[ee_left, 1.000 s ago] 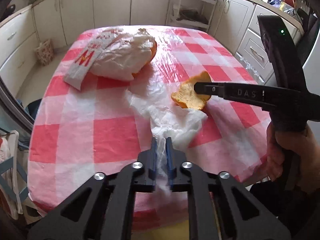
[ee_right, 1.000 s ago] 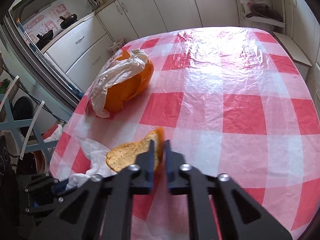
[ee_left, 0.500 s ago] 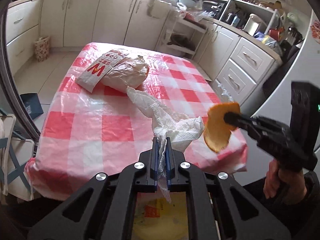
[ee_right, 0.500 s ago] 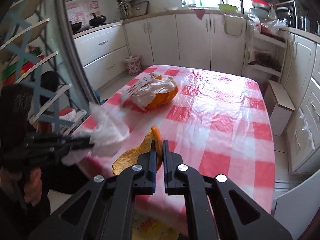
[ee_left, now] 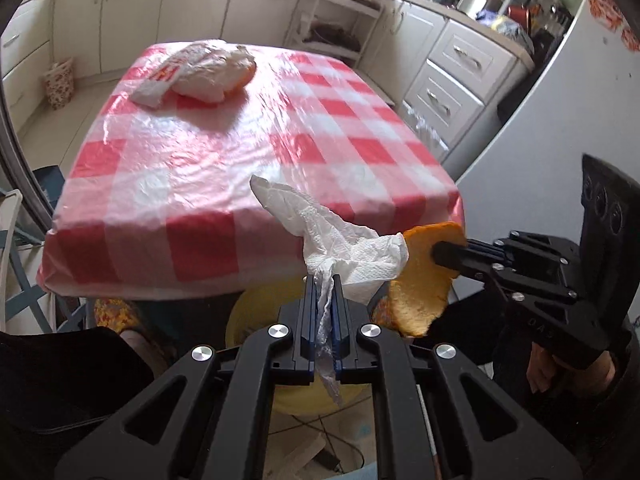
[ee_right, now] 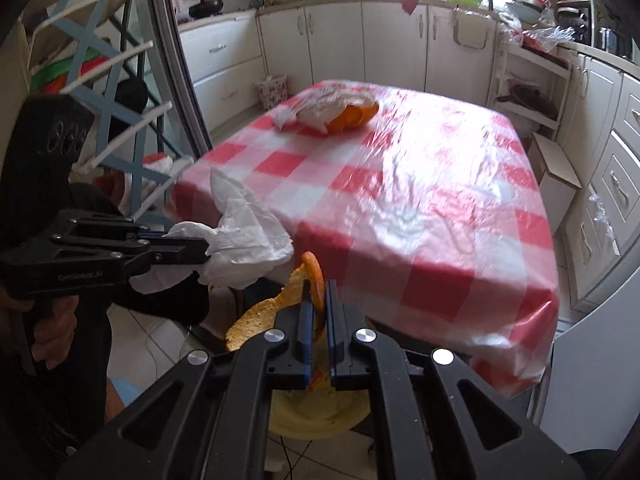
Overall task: Collect trash
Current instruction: 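Carry the peel and tissue down and release them into the yellow bin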
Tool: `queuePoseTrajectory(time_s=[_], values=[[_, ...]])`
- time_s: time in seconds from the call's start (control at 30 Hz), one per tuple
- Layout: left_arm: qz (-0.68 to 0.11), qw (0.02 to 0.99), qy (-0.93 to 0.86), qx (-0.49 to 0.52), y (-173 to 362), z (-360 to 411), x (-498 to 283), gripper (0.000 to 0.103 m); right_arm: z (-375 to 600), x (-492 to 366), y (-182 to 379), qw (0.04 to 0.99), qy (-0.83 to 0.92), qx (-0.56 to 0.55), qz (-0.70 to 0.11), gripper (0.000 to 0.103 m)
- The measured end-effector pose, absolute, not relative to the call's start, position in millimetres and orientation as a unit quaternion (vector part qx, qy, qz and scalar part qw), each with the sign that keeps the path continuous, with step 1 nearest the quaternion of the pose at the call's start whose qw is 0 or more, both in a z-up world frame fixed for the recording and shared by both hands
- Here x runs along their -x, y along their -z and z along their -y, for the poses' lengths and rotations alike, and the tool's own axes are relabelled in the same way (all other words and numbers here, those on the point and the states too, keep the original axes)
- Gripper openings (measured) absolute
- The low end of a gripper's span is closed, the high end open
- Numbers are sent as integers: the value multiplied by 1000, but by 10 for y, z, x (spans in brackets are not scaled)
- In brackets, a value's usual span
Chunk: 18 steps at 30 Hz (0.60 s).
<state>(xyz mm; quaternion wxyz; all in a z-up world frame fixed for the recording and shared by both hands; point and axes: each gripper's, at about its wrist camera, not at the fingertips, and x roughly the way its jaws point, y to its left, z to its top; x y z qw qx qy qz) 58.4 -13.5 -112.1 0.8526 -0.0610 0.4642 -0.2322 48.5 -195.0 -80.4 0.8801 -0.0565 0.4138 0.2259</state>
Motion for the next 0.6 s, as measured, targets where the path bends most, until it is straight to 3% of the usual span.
queuePoseTrajectory(time_s=[0.07,0.13,0.27,0.33,0.43,0.6], values=[[-473,847,237,47,1164,187,-543,6,1924,-466,877,873,-227,62,-427,18],[-489,838,240,33,1234,247,-511,10,1905,-458,912,870,-226,62,-433,39],[-488,842,228,21,1238,248,-446,21,1952,-420,920,875,-215,46,-432,46],[-475,851,221,32,1179,185,-440,37,2001,-417,911,879,-208,32,-428,49],[-449,869,202,50,1065,71,-453,50,2049,-421,874,886,-198,20,-419,54],[-420,889,157,94,957,-157,-513,60,2070,-444,828,897,-184,13,-403,66]])
